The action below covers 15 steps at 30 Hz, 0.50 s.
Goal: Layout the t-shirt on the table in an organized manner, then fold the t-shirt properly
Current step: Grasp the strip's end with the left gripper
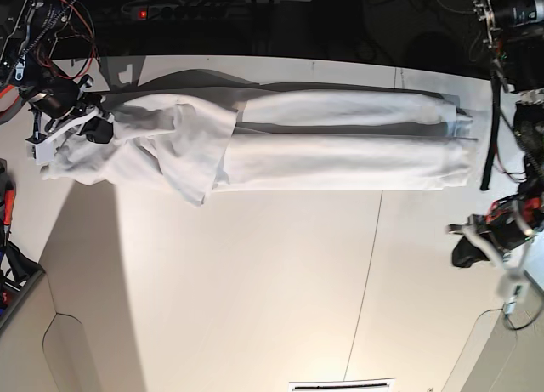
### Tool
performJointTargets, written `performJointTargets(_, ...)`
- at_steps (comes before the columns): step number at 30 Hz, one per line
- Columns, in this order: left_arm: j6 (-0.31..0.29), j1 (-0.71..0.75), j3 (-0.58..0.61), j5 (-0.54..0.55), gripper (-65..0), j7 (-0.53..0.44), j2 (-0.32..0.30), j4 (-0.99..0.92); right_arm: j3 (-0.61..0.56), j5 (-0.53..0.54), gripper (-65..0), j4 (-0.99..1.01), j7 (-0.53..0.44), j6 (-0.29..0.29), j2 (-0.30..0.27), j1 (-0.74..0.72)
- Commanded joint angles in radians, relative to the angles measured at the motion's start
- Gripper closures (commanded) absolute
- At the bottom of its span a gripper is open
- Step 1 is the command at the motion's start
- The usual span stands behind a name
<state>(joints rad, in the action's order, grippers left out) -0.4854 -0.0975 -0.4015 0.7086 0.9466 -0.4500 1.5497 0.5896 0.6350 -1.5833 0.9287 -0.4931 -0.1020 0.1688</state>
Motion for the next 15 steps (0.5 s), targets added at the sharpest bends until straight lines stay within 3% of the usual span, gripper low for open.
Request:
performJointTargets(1, -0.016, 0.013, -0.072, 0.082, 0.0, -0.007, -0.036, 0.018, 0.004, 0.019, 0.0, -0.013, -0.016, -0.005, -0.011, -0.008)
performJointTargets(4, -0.067, 0.095, -0.272, 0.278, 0.0, 0.060, -0.055, 0.008, 0.004, 0.020, 0.0, -0.013, -0.016, -0.005, -0.011, -0.008)
performJointTargets(5, -0.084, 0.119, -0.322, 0.330, -3.7, 0.084, -0.055, 0.001, 0.004, 0.020, 0.0, -0.013, -0.016, -0.005, -0.011, -0.008)
performJointTargets(8, -0.164, 0.206, -0.396, 0.399, -37.5, 0.098, -0.050, -0.023, 0.004, 0.019, 0.0, -0.013, -0.016, -0.005, -0.011, -0.008)
performJointTargets(9, -0.167, 0.233, -0.399, 0.397, -45.1, 0.097, -0.046, -0.029, 0.004, 0.019, 0.0, -0.013, -0.015, -0.005, -0.011, -0.008)
performJointTargets(10, -0.167, 0.256, -0.399, 0.389, -47.7, 0.089, -0.040, -0.033, 0.004, 0.019, 0.0, -0.013, -0.015, -0.005, -0.011, -0.008)
performJointTargets(15, -0.184, 0.297, -0.403, 0.275, -47.7, 0.019, 0.050, -0.034, 0.004, 0.020, 0.0, -0.013, -0.016, -0.005, -0.011, -0.008)
